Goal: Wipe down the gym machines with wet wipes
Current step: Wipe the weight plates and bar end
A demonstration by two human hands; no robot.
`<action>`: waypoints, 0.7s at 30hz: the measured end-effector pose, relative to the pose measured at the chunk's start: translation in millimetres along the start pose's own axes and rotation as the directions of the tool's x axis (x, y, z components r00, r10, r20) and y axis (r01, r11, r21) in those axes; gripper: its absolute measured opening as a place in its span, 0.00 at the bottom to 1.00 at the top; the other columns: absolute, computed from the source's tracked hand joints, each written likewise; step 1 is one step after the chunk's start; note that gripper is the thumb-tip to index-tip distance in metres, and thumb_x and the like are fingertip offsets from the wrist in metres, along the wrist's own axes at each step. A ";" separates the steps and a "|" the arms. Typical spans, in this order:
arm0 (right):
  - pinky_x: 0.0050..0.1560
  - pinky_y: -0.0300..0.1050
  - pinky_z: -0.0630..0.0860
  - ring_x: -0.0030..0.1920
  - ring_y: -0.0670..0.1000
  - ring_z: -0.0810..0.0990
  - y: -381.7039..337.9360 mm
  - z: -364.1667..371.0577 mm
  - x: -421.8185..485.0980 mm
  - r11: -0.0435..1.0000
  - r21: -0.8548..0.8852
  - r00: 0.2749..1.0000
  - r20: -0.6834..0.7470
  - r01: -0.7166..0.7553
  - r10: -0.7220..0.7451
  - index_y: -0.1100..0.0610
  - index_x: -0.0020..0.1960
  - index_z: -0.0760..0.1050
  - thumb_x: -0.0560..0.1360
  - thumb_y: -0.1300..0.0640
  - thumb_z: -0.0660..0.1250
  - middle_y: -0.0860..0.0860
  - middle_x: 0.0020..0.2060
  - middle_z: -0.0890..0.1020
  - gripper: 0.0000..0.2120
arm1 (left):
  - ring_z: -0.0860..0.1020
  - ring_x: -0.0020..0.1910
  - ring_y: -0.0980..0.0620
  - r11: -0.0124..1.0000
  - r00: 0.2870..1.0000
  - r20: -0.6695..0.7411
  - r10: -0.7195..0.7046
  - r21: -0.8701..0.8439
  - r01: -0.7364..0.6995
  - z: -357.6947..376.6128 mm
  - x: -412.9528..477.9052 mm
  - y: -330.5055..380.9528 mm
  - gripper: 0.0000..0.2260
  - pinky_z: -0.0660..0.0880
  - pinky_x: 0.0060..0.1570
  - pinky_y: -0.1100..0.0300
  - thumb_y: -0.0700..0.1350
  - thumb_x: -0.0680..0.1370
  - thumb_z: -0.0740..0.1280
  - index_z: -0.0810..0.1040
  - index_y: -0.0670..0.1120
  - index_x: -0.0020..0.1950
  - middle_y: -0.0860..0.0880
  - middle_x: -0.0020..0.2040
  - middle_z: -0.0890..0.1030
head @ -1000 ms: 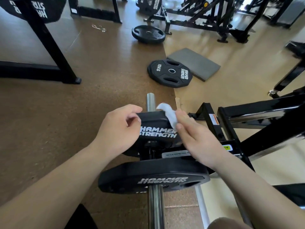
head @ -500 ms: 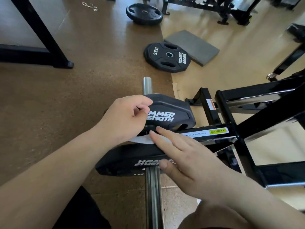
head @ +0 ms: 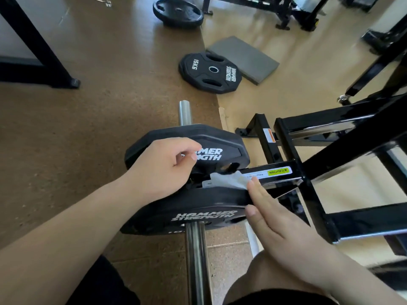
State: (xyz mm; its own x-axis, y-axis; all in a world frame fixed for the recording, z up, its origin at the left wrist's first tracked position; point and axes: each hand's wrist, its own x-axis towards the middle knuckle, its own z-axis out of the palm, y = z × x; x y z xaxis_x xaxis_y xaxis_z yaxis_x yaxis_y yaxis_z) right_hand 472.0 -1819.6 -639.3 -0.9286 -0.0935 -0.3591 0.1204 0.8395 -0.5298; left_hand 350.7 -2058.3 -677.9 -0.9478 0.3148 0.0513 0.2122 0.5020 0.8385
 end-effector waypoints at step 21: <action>0.54 0.64 0.83 0.50 0.60 0.86 -55.9 -11.5 33.3 0.738 0.645 0.957 -0.289 0.200 -0.007 0.50 0.46 0.78 0.78 0.63 0.61 0.54 0.45 0.84 0.10 | 0.79 0.44 0.61 0.992 0.967 0.245 0.073 0.081 -0.095 10.4 -53.6 50.1 0.12 0.72 0.41 0.67 0.50 0.86 0.60 0.76 0.59 0.67 0.60 0.47 0.81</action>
State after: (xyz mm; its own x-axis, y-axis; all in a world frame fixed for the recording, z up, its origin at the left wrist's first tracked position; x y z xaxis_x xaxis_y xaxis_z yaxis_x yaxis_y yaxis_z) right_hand 430.4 -1863.4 -612.8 -0.9913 0.0589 -0.1180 0.1292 0.2558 -0.9581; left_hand 414.6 -2041.6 -644.2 -0.8427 0.5379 -0.0220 0.3200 0.5333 0.7831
